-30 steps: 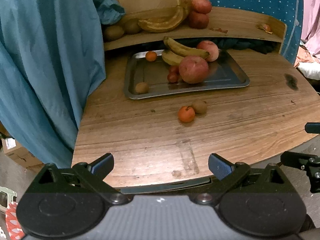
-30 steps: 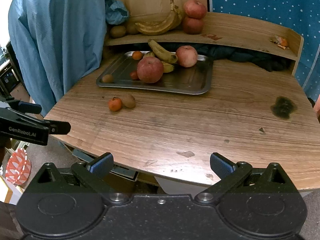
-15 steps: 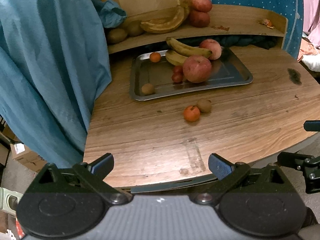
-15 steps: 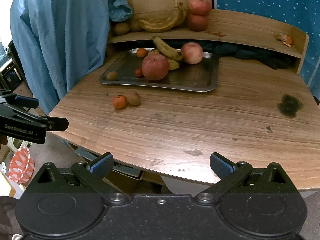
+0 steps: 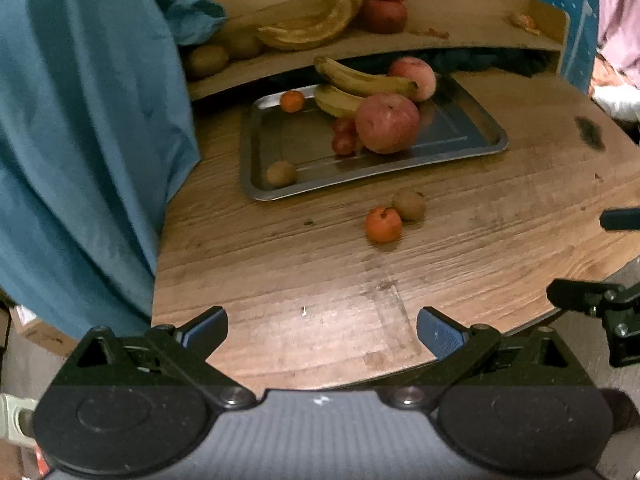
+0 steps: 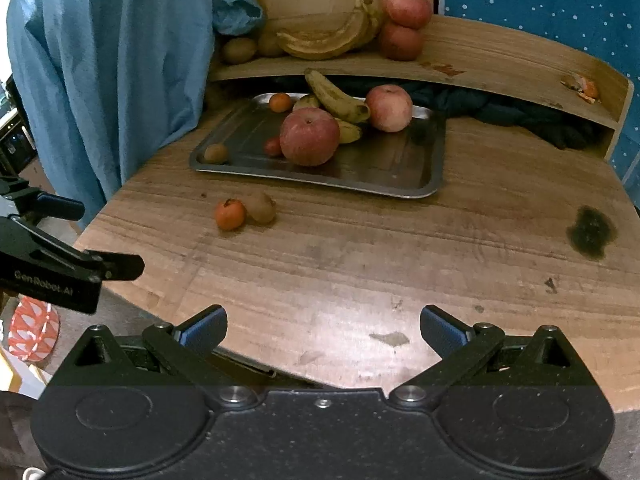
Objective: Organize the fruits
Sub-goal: 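Withdraw both tools from the tray toward the mandarin and kiwi on the table, then close the left tool on the mandarin while the right tool closes on the kiwi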
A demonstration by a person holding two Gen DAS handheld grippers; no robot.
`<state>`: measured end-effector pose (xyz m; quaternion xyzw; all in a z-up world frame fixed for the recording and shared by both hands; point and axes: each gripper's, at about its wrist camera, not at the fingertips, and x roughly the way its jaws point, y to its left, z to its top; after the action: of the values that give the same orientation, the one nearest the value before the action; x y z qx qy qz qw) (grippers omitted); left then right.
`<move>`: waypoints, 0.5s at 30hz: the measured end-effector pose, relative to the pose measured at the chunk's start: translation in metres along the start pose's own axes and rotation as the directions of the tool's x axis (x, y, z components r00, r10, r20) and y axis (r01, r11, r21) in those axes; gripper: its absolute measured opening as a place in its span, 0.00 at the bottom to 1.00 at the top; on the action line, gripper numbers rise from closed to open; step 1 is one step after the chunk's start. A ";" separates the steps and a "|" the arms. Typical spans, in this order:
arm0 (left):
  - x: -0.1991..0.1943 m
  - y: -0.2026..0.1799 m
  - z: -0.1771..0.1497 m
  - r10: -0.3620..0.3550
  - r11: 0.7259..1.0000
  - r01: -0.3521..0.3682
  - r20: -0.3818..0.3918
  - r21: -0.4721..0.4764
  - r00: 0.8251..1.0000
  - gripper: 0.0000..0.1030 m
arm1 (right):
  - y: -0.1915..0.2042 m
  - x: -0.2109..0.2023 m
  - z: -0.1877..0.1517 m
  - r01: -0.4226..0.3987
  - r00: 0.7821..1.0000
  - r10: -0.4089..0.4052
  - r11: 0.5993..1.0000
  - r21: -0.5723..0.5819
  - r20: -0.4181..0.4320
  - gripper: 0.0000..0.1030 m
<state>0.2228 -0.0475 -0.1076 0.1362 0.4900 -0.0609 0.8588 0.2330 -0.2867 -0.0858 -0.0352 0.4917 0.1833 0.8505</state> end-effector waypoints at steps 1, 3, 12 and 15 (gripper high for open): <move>0.003 0.000 0.003 -0.005 1.000 0.005 -0.003 0.011 1.000 1.00 | -0.001 0.002 0.002 0.004 1.000 -0.004 1.000 0.000 -0.001 0.99; 0.009 0.000 0.008 -0.017 1.000 0.017 -0.008 0.026 1.000 1.00 | -0.003 0.006 0.007 0.015 1.000 -0.015 1.000 0.006 -0.003 0.99; 0.034 -0.006 0.028 -0.082 0.988 0.083 -0.011 0.127 0.997 1.00 | -0.007 0.022 0.025 0.070 0.998 -0.069 0.997 0.016 -0.012 0.99; 0.042 -0.010 0.033 -0.104 0.980 0.103 -0.006 0.173 0.995 1.00 | -0.008 0.027 0.030 0.086 0.996 -0.086 0.996 0.010 -0.020 0.99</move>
<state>0.2696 -0.0655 -0.1294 0.1844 0.4878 -0.1480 0.8403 0.2729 -0.2791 -0.0941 -0.0533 0.4989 0.1433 0.8531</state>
